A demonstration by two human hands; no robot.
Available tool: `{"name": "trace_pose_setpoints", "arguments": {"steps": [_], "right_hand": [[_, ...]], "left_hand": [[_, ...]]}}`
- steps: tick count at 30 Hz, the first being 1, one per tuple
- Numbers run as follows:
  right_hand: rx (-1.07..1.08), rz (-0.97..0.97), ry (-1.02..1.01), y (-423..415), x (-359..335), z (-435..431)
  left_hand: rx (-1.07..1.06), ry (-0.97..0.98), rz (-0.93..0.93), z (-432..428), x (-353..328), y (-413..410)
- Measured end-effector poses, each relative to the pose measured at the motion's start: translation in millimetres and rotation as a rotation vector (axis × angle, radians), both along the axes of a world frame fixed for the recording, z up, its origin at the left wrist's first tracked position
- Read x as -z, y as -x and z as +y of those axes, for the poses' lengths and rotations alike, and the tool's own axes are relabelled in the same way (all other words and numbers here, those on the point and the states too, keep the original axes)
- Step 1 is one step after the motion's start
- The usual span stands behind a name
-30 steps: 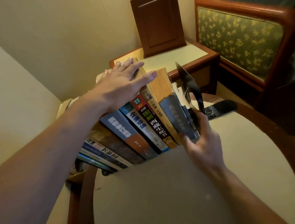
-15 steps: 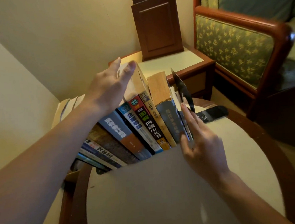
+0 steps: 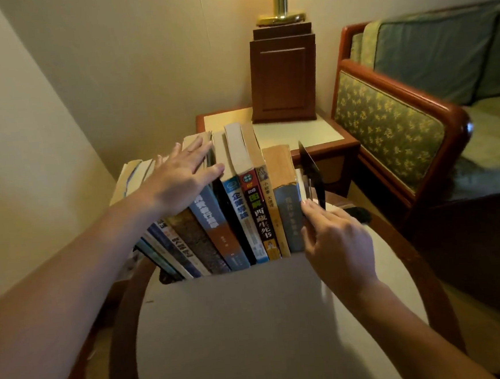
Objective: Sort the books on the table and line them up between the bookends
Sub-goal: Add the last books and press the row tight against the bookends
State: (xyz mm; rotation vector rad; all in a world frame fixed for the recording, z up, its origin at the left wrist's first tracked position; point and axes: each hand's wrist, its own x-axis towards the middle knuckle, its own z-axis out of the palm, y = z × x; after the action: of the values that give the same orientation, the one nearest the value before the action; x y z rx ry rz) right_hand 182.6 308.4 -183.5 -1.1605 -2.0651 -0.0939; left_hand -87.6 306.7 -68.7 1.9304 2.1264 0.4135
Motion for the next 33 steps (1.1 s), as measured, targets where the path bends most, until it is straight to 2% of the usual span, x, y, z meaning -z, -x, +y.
{"name": "trace_pose_setpoints", "arguments": {"steps": [13, 21, 27, 33], "right_hand": [[-0.041, 0.044, 0.077, -4.2, -12.4, 7.8], [-0.058, -0.127, 0.111, -9.5, -7.7, 7.2], [-0.134, -0.095, 0.109, -18.1, -8.3, -8.6], [-0.169, -0.146, 0.041, -21.4, -16.4, -17.2]], "left_hand": [[-0.026, -0.059, -0.043, -16.4, 11.3, 15.4], [-0.009, -0.08, -0.066, -15.6, 12.3, 19.0], [-0.032, -0.087, -0.064, -17.5, 16.1, 23.2], [-0.042, -0.075, -0.07, -18.2, 18.7, 25.6]]}}
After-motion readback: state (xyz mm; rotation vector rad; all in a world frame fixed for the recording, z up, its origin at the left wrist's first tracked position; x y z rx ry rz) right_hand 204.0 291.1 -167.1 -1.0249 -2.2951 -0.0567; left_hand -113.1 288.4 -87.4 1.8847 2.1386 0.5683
